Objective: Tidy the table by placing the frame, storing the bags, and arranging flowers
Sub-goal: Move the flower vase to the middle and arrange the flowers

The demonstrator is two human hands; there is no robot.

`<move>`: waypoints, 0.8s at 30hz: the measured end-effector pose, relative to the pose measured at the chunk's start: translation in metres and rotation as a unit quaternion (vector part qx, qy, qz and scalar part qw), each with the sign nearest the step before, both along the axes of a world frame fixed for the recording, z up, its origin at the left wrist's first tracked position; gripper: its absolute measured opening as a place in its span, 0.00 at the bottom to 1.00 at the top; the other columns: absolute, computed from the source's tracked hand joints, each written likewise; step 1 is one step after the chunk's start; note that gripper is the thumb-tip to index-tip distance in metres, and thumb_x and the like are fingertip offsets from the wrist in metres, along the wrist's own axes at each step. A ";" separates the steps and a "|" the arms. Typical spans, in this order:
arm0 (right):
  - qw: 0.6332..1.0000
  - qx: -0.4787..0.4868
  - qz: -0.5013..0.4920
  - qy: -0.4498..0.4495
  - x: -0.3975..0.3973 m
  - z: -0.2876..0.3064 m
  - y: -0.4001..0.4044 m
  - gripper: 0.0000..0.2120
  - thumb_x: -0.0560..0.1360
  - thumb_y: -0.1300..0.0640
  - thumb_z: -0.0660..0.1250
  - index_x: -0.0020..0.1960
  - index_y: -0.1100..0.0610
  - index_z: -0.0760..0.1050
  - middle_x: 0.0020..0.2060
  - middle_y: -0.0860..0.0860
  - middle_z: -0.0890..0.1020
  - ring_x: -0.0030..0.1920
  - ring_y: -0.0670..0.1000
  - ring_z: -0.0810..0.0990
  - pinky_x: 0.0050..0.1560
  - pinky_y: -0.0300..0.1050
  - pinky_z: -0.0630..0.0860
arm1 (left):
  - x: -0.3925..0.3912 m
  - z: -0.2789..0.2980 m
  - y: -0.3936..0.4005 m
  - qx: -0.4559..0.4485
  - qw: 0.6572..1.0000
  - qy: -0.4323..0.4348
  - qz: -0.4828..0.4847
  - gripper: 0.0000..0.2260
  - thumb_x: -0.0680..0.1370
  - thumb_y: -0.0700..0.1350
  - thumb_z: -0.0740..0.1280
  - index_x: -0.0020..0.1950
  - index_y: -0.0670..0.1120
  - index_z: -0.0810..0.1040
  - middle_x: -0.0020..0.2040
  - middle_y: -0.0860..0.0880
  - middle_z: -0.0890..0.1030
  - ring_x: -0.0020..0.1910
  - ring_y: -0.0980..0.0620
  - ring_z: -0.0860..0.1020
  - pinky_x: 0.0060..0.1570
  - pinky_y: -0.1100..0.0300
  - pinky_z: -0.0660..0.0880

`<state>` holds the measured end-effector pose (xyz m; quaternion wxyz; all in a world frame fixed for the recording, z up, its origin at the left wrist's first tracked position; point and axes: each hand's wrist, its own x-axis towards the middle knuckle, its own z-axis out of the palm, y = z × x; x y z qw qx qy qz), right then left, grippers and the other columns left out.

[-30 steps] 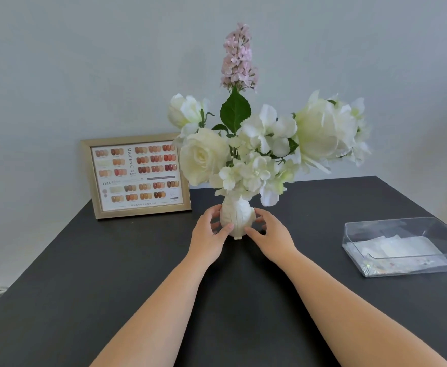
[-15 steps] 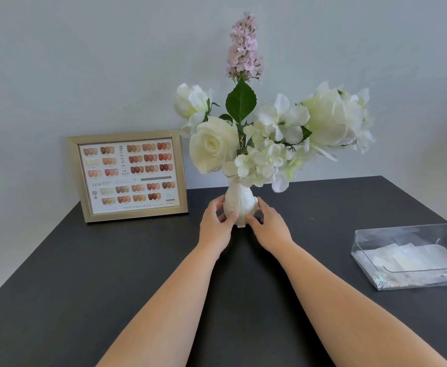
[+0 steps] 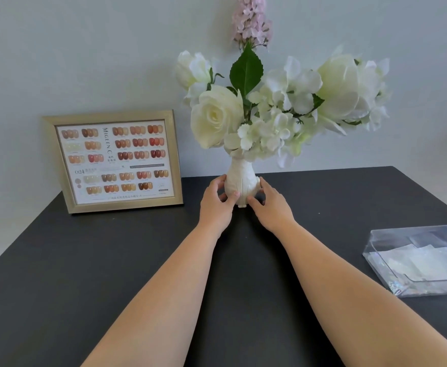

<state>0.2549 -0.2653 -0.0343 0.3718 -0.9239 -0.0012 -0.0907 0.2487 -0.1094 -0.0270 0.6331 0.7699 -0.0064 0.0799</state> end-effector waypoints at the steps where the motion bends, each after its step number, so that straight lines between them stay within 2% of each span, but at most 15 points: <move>1: 1.000 -0.002 0.000 0.000 0.002 0.000 0.000 0.31 0.75 0.43 0.62 0.75 0.46 0.56 0.61 0.47 0.75 0.61 0.52 0.74 0.58 0.56 0.75 | 0.002 0.000 0.000 0.004 1.000 0.000 0.001 0.23 0.77 0.47 0.71 0.70 0.56 0.70 0.68 0.56 0.75 0.58 0.58 0.79 0.56 0.62 0.74; 5: 1.000 -0.011 0.005 0.002 0.010 0.001 0.001 0.30 0.76 0.44 0.62 0.75 0.46 0.57 0.63 0.47 0.75 0.62 0.53 0.73 0.58 0.57 0.74 | 0.007 0.002 0.000 0.013 1.000 0.000 0.012 0.24 0.77 0.49 0.71 0.71 0.56 0.69 0.67 0.56 0.75 0.57 0.58 0.79 0.50 0.67 0.71; 11: 1.000 -0.004 0.010 0.009 0.015 0.003 0.001 0.29 0.75 0.43 0.61 0.74 0.46 0.59 0.63 0.47 0.75 0.64 0.54 0.72 0.60 0.58 0.73 | 0.010 0.002 -0.002 0.026 0.999 0.001 0.030 0.23 0.77 0.49 0.71 0.71 0.55 0.70 0.67 0.55 0.76 0.57 0.56 0.79 0.54 0.62 0.72; 17: 1.000 0.023 0.005 0.002 0.008 0.004 0.001 0.34 0.75 0.42 0.62 0.77 0.47 0.54 0.67 0.48 0.72 0.63 0.52 0.72 0.61 0.55 0.72 | 0.005 0.002 -0.003 0.040 0.999 0.003 0.023 0.23 0.78 0.50 0.69 0.73 0.54 0.69 0.68 0.54 0.74 0.60 0.56 0.78 0.58 0.60 0.73; 19: 0.997 0.071 -0.003 -0.003 0.003 0.006 0.000 0.33 0.75 0.43 0.63 0.76 0.47 0.56 0.67 0.46 0.69 0.57 0.49 0.75 0.55 0.46 0.74 | 0.002 0.003 -0.004 0.037 0.999 0.004 0.020 0.23 0.79 0.51 0.68 0.73 0.53 0.69 0.69 0.52 0.73 0.62 0.56 0.77 0.60 0.59 0.72; 21: 0.990 0.136 -0.016 -0.013 -0.004 0.009 -0.002 0.31 0.75 0.46 0.66 0.75 0.45 0.60 0.65 0.44 0.70 0.49 0.44 0.76 0.45 0.36 0.71 | -0.001 0.008 -0.004 0.001 1.000 0.016 0.024 0.24 0.79 0.51 0.68 0.74 0.53 0.68 0.71 0.52 0.72 0.62 0.58 0.74 0.60 0.60 0.70; 24: 0.972 0.226 -0.047 -0.046 -0.017 0.019 -0.003 0.25 0.74 0.48 0.68 0.69 0.41 0.65 0.60 0.40 0.73 0.46 0.42 0.77 0.40 0.33 0.69 | -0.004 0.028 0.003 -0.089 0.995 0.028 0.027 0.27 0.76 0.55 0.71 0.74 0.55 0.67 0.70 0.54 0.72 0.59 0.62 0.73 0.54 0.65 0.68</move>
